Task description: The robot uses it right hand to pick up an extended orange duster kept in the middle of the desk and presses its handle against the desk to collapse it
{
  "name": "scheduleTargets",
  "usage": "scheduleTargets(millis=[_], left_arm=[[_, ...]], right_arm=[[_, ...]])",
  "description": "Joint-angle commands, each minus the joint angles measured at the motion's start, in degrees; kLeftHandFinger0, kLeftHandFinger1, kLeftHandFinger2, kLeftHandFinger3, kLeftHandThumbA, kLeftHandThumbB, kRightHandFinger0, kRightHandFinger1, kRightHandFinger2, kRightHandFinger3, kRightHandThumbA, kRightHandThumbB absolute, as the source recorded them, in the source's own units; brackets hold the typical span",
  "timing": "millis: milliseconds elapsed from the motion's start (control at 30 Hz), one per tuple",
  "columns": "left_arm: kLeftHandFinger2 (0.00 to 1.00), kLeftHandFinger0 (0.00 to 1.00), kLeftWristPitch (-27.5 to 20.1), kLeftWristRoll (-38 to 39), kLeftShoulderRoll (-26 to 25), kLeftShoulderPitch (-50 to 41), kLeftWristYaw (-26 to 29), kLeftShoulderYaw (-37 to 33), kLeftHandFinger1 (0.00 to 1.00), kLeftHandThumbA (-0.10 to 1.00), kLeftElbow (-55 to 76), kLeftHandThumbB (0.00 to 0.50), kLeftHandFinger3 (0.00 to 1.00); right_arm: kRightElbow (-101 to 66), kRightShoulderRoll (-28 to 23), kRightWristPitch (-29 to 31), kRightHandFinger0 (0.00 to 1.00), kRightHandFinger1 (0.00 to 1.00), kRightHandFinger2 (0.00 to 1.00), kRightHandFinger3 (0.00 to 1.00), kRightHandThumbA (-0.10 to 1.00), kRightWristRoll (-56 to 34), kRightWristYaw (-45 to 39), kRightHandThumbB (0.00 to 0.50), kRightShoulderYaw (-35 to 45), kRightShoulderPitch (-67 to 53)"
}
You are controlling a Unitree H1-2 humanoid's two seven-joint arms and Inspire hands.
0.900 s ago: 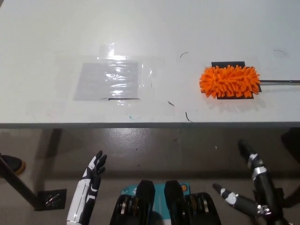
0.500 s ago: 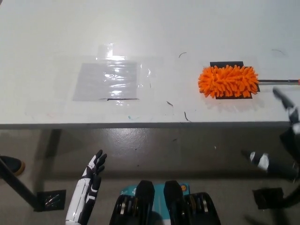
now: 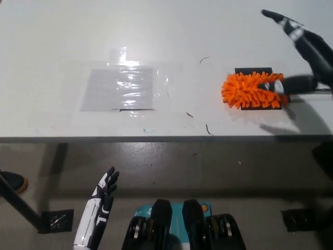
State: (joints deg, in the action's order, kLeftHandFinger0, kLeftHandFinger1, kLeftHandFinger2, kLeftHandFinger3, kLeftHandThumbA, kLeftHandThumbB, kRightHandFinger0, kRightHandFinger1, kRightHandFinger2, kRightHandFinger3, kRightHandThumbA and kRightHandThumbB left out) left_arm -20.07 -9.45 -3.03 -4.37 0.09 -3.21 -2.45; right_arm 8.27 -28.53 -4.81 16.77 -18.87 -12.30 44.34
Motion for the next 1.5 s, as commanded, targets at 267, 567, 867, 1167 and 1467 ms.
scheduleTargets(millis=[267, 567, 867, 1167, 1467], left_arm=[[1.00, 1.00, -3.5, -1.3, -0.4, 1.0, 0.2, -1.0, 1.00, 1.00, -0.1, 0.125, 1.00], [1.00, 1.00, -2.4, -1.7, -0.8, 1.3, 0.0, -1.2, 1.00, 1.00, 0.1, 0.124, 1.00], [1.00, 1.00, -2.0, -2.8, -1.0, 1.5, 0.2, -1.4, 1.00, 1.00, 0.1, 0.106, 1.00], [1.00, 1.00, -1.9, -3.0, -1.4, 1.0, -0.2, -1.9, 1.00, 1.00, 0.5, 0.108, 1.00], [1.00, 1.00, -1.2, -3.1, -1.6, 2.0, -0.1, -2.4, 1.00, 1.00, 0.5, 0.133, 1.00]], right_arm=[[27.3, 2.4, -5.8, 1.00, 1.00, 1.00, 1.00, 1.00, 1.3, -11.3, 0.419, -7.9, 16.4], [45.2, 5.4, -4.5, 1.00, 1.00, 1.00, 1.00, 1.00, 3.2, -10.0, 0.464, -11.1, 22.1], [52.4, 6.4, -0.3, 1.00, 1.00, 1.00, 1.00, 1.00, 3.8, -10.0, 0.453, -12.0, 24.0], [57.7, 7.6, 0.9, 1.00, 1.00, 1.00, 1.00, 1.00, 6.5, -9.2, 0.479, -15.0, 25.7], [60.9, 8.7, 5.0, 1.00, 1.00, 1.00, 1.00, 0.93, 7.6, -3.8, 0.407, -14.6, 26.7]])
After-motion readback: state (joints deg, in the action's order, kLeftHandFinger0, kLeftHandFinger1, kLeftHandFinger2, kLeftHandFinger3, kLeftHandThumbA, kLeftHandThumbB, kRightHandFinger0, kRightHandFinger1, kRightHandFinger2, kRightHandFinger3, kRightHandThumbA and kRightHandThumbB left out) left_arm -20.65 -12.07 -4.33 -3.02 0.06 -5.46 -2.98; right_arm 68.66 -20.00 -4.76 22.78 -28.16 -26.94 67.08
